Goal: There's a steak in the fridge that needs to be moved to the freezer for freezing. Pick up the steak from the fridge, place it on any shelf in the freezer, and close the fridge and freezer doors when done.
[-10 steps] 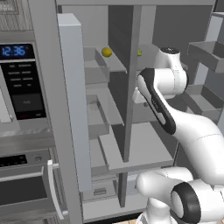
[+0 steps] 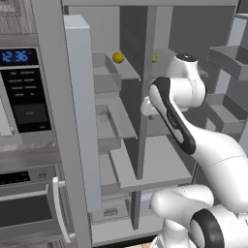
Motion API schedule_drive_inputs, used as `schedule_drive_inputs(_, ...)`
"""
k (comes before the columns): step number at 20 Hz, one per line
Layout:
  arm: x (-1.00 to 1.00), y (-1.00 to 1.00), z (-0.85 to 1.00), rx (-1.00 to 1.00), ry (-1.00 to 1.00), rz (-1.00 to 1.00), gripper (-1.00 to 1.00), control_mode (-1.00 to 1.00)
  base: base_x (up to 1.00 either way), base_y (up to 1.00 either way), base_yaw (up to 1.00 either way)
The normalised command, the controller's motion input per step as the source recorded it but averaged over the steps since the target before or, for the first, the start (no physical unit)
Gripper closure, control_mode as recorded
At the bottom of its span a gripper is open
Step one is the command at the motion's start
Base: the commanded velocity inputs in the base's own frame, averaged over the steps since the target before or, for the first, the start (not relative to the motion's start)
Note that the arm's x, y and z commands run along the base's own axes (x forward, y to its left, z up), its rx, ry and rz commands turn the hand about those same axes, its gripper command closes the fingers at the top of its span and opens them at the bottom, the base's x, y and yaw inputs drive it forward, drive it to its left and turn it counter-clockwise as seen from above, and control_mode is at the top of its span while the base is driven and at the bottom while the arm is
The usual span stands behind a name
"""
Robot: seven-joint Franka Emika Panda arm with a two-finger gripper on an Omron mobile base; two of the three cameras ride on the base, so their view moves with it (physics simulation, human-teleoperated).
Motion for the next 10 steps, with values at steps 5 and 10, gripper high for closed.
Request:
schedule_drive_inputs(5, 0.00, 0.48, -0.07, 0.06, -0.07, 0.03, -1.00, -1.00, 0.00, 0.00, 0.00)
schedule_drive_inputs(10, 0.02, 0.50, -0.32, 0.05, -0.05, 0.10, -1.00, -1.00, 0.00, 0.00, 0.00)
